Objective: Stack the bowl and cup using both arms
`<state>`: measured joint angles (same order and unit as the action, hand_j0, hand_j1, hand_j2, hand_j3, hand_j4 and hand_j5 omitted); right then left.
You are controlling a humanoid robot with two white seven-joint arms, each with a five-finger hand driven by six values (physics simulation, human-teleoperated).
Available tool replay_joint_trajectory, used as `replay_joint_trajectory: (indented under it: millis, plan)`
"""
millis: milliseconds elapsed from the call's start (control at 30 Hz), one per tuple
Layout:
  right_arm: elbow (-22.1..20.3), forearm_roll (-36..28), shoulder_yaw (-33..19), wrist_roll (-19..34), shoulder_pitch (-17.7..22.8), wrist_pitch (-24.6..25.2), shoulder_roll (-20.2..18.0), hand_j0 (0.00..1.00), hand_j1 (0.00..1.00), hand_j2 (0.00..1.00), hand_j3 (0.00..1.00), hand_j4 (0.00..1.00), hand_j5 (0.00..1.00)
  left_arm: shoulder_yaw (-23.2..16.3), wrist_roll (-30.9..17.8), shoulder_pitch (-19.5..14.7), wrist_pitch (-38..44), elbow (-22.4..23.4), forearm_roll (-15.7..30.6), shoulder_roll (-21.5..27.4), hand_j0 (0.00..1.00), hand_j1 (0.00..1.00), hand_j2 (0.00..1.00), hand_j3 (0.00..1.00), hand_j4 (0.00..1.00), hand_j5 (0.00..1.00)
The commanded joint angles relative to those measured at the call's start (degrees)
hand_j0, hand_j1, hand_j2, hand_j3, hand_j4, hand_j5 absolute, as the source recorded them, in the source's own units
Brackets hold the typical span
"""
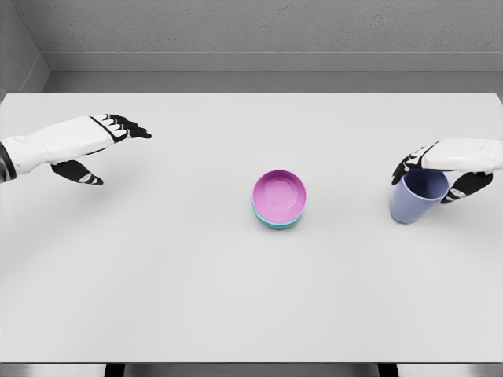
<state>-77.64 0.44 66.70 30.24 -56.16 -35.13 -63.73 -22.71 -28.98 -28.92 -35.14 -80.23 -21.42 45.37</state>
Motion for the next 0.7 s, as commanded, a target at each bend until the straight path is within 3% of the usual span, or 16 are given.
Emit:
replay_joint_trajectory:
  millis: [0,667]
  plan:
    - [-0.14,-0.36,-0.07,-0.01,0.00,0.13,-0.08,0.71,0.71,0.71,0.71,0.71,0.71,0.04,-0.02,0.00,0.14,-0.01,0.33,-0.37,1.00,1.00,1.00,1.00,1.00,1.00]
    - [-3.40,-0.36,-0.07,-0.01,-1.76,0.13,-0.25,0.67,0.67,0.67,0.67,0.67,0.67,0.04,-0.11,-0.18,0.14,1.04,0.24,-0.99,1.00,1.00,1.00,1.00,1.00,1.00]
